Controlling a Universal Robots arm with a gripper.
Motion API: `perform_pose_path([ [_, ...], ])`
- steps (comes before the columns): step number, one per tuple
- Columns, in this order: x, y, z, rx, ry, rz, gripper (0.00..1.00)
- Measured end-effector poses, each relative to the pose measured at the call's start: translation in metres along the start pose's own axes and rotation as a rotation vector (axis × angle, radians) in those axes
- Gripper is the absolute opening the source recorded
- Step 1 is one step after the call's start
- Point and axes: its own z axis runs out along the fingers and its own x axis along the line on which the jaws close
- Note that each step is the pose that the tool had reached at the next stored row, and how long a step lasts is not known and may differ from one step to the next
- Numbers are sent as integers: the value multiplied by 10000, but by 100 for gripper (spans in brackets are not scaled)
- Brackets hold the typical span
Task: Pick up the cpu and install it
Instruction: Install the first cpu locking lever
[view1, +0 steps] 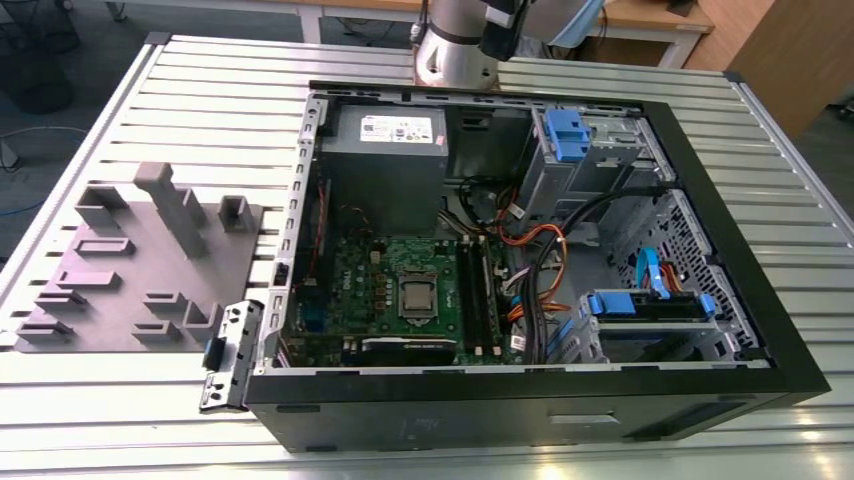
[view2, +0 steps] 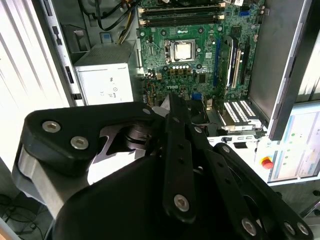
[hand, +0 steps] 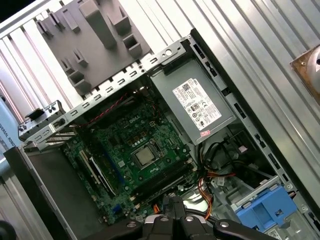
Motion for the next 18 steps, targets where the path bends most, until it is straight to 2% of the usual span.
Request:
perform_pose_path([
  [18, 0, 0, 11, -1, 0, 0, 11],
])
